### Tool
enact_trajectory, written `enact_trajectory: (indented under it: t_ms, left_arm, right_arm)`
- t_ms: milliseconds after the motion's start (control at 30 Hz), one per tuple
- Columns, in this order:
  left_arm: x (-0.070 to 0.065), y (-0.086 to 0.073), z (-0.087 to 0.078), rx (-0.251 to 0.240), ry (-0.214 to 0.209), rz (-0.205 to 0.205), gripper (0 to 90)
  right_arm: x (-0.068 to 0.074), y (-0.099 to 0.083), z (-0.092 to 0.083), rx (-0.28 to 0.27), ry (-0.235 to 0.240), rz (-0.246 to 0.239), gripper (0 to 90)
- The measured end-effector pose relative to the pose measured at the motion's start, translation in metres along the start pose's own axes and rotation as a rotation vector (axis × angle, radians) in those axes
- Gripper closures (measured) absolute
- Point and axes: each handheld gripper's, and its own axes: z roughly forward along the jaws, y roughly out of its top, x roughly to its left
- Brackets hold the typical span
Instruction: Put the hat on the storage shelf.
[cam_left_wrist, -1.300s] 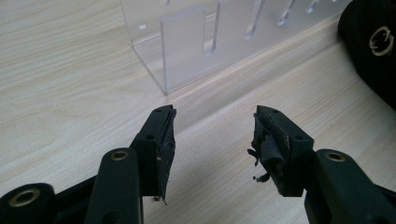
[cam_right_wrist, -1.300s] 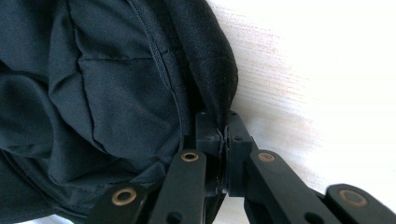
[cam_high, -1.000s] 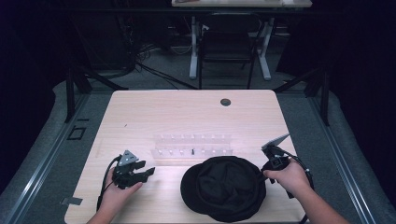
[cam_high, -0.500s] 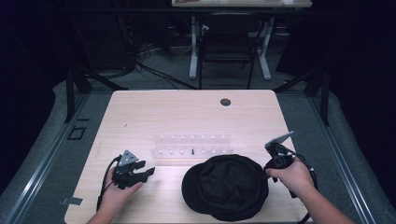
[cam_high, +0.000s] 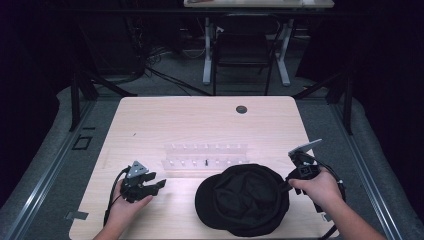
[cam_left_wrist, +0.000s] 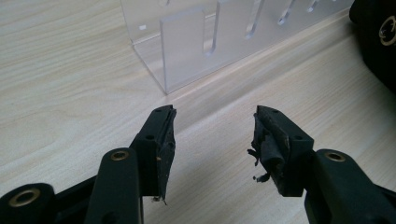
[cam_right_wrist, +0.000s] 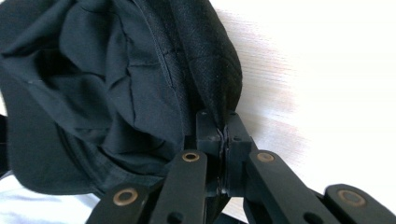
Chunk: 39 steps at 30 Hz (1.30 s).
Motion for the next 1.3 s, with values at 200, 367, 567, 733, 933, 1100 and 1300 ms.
enact_trajectory:
  t_ms: [200,367,567,733,933,1100,1300]
  left_arm:
    - [0.0,0.0,0.0,0.0,-0.001,-0.001,48.3]
    - [0.0,0.0,0.0,0.0,-0.001,-0.001,48.1]
    - [0.0,0.0,0.0,0.001,-0.001,0.001,47.9]
    - [0.0,0.0,0.0,0.001,0.0,0.0,47.9]
    - [-0.001,0.0,0.001,-0.003,0.002,-0.004,47.8]
    - [0.0,0.0,0.0,0.003,-0.001,-0.001,47.8]
    - [-0.001,0.0,0.001,-0.001,0.003,-0.002,47.8]
  right_arm:
    - [0.003,-0.001,-0.007,-0.013,0.029,0.012,88.0]
    - [0.005,-0.001,-0.015,-0.015,0.047,0.01,88.0]
    - [0.009,-0.003,-0.027,-0.046,0.079,0.024,88.0]
    - [0.012,-0.005,-0.034,-0.047,0.1,0.025,88.0]
    - [0.019,-0.006,-0.041,-0.05,0.115,0.021,88.0]
    - [0.022,-0.005,-0.047,-0.029,0.118,-0.001,88.0]
    - [0.03,-0.006,-0.054,-0.059,0.122,0.014,88.0]
